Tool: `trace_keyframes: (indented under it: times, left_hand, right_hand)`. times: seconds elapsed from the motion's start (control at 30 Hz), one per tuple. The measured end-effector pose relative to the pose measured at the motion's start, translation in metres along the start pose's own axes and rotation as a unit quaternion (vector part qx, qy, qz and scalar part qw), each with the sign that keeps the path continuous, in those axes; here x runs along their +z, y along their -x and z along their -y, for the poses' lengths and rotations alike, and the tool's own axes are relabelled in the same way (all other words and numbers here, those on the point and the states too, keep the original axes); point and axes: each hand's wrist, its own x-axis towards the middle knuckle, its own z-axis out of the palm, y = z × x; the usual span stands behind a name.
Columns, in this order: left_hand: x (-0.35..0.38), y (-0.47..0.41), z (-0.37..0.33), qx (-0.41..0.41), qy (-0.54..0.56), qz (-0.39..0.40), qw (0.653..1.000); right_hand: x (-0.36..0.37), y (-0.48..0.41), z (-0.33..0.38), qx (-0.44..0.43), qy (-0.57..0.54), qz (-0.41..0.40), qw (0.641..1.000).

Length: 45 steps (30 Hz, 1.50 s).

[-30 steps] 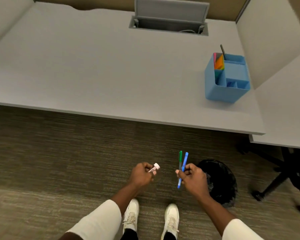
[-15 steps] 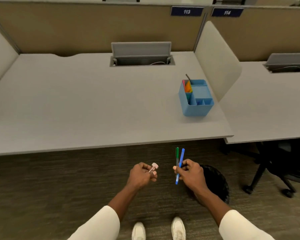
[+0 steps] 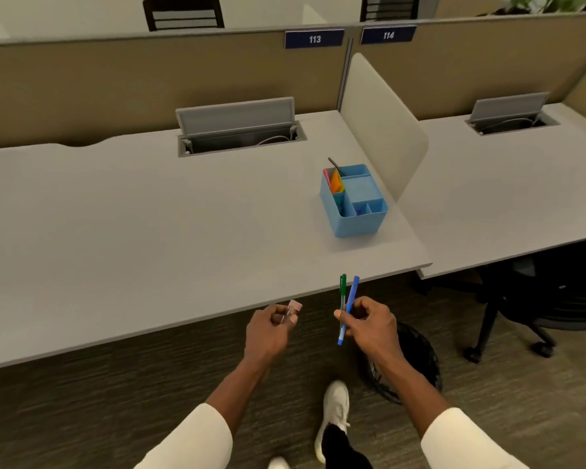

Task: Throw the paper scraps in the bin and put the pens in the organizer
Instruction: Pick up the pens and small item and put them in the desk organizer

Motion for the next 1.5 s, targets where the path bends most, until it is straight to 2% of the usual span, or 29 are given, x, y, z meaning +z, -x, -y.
trace_keyframes:
  times: [0.1, 0.23, 0.63, 1.0, 1.17, 1.27, 1.5]
  left_hand:
    - [0.007, -0.009, -0.021, 0.020, 0.022, -0.015, 0.999]
    - [0.014, -0.032, -0.051, 0.002, 0.086, -0.013, 0.996]
    - [0.045, -0.086, -0.108, -0.009, 0.076, -0.055, 0.996]
    - [0.050, -0.109, -0.123, 0.002, 0.047, -0.058, 0.997]
    - [0.036, -0.133, -0.129, 0.007, 0.050, -0.050, 0.997]
    - [0.029, -0.150, -0.133, 0.000, 0.056, -0.029, 0.998]
    - [0.016, -0.195, -0.150, 0.026, 0.036, 0.023, 0.999]
  right_hand:
    - [-0.013, -0.022, 0.004, -0.007, -0.016, -0.017, 1.000]
    - [-0.035, -0.063, 0.014, -0.014, -0.040, -0.031, 0.999]
    - [-0.098, -0.193, 0.065, -0.099, -0.041, -0.063, 0.992]
    - [-0.094, -0.261, 0.102, -0.174, 0.065, -0.132, 0.974]
    - [-0.084, -0.275, 0.104, -0.160, 0.099, -0.111, 0.976]
    - [-0.080, -0.280, 0.101, -0.132, 0.155, -0.101, 0.974]
    - [-0.066, -0.279, 0.092, -0.071, 0.223, -0.122, 0.964]
